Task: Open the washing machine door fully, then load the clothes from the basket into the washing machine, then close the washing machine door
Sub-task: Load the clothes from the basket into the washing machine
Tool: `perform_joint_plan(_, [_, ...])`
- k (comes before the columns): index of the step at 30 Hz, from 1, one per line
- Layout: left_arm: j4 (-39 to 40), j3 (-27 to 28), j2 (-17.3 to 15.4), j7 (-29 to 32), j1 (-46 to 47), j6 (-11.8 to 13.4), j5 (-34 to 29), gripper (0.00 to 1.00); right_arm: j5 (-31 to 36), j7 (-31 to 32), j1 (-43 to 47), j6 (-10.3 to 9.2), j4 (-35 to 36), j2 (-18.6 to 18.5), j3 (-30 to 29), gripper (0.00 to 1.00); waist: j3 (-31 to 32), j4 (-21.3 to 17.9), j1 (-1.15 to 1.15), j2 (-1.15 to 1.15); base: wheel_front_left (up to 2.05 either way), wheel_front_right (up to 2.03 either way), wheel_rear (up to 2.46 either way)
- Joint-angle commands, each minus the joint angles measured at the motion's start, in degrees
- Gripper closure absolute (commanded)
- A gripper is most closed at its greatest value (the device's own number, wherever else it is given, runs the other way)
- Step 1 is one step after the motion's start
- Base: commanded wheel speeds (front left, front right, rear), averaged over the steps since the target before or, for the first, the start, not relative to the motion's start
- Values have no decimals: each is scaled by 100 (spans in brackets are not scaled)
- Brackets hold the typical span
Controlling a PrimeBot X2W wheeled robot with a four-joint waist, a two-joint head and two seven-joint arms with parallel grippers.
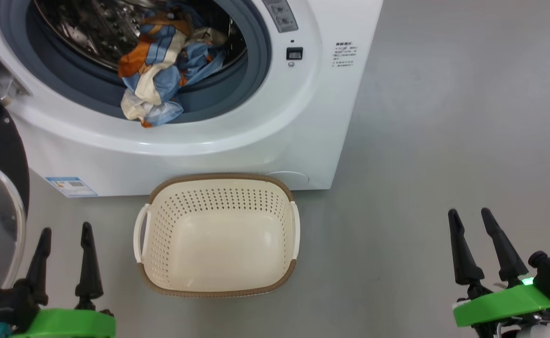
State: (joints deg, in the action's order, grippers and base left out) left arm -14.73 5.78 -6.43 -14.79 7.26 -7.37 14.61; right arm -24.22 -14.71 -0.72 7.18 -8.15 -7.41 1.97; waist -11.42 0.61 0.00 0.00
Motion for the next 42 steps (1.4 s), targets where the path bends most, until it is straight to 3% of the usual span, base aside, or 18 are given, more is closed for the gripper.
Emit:
perform_joint_plan(1, [151, 163, -125, -21, 225, -12, 39, 0, 38, -29, -224, 31, 175, -80, 140, 0, -163, -9, 0, 0, 0, 0, 0])
perform_joint_plan(7, [45, -10, -182, -21, 609, -12, 76, 0, 58, -29, -447, 31, 218, -89, 137, 0, -618, 9, 0, 0, 0, 0, 0])
perform_joint_plan(17, [-520, -417, -582, -21, 1895, -12, 269, 0, 111, -29, -962, 31, 284, 15, 203, 0, -1490, -80, 0, 0, 0, 0, 0])
perform_joint_plan(27, [-1718, -764, -1048, -21, 3323, -12, 920, 0, 103, -29, -1400, 31, 284, 132, 344, 0, -2057, -311, 0, 0, 0, 0, 0])
perform_joint_plan(33, [-2409, -1008, -1402, -21, 4020, -12, 950, 0, 104, -29, -1602, 31, 297, 195, 389, 0, -2317, -536, 0, 0, 0, 0, 0])
perform_joint_plan(42, [-3080, -1143, -1647, -21, 4708, -12, 1022, 0, 107, -29, -1715, 31, 344, 272, 387, 0, -2585, -781, 0, 0, 0, 0, 0])
